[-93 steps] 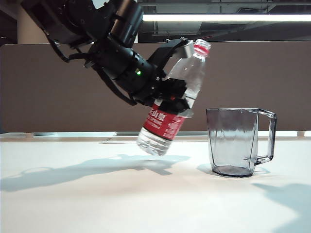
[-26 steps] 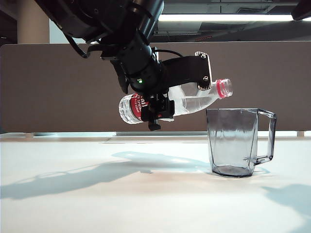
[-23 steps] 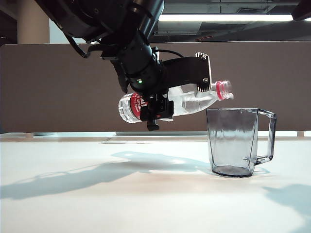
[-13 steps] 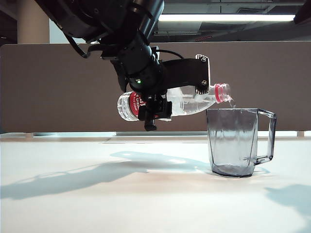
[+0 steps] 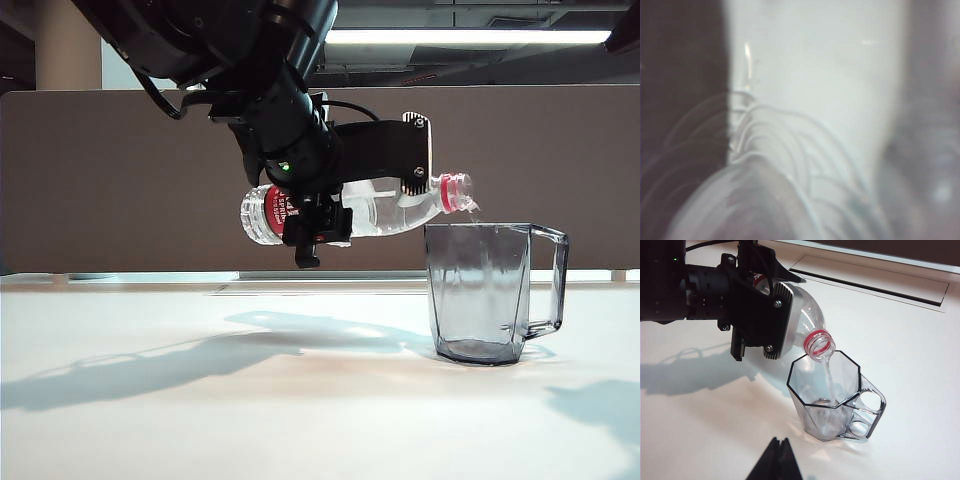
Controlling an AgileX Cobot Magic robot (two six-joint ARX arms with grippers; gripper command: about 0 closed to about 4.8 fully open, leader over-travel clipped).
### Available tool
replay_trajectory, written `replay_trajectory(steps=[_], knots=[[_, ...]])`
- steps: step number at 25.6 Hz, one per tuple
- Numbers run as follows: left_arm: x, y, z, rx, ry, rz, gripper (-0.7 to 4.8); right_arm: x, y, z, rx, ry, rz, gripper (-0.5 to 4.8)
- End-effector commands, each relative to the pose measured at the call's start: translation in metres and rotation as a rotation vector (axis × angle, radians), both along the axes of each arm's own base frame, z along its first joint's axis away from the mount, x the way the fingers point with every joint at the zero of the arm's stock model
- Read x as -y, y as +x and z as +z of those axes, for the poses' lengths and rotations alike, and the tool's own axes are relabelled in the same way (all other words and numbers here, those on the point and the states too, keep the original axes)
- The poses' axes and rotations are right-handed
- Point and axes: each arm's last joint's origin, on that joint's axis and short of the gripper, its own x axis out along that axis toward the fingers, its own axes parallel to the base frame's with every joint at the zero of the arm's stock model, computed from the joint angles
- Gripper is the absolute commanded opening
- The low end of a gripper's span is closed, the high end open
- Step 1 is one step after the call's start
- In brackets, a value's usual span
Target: Pick up the mineral water bottle with the left hand on the table and pour water into the mug until it's half full.
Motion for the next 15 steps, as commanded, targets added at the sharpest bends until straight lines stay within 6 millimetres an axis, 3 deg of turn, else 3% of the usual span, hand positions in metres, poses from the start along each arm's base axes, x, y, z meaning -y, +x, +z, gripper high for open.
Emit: replay_trajectory(steps=[1, 15], knots=[[0.0018, 0.0008, 0.0139, 0.069, -0.031, -0.003, 2.50, 0.0001, -0.0002, 0.0041, 0.022, 0.011, 0.003, -0.02], [0.0013, 0.0010, 0.0140, 0.081, -0.006, 0.005, 2.50, 0.0000, -0.0002, 0.0041, 0.022, 0.011, 0.003, -0.02]])
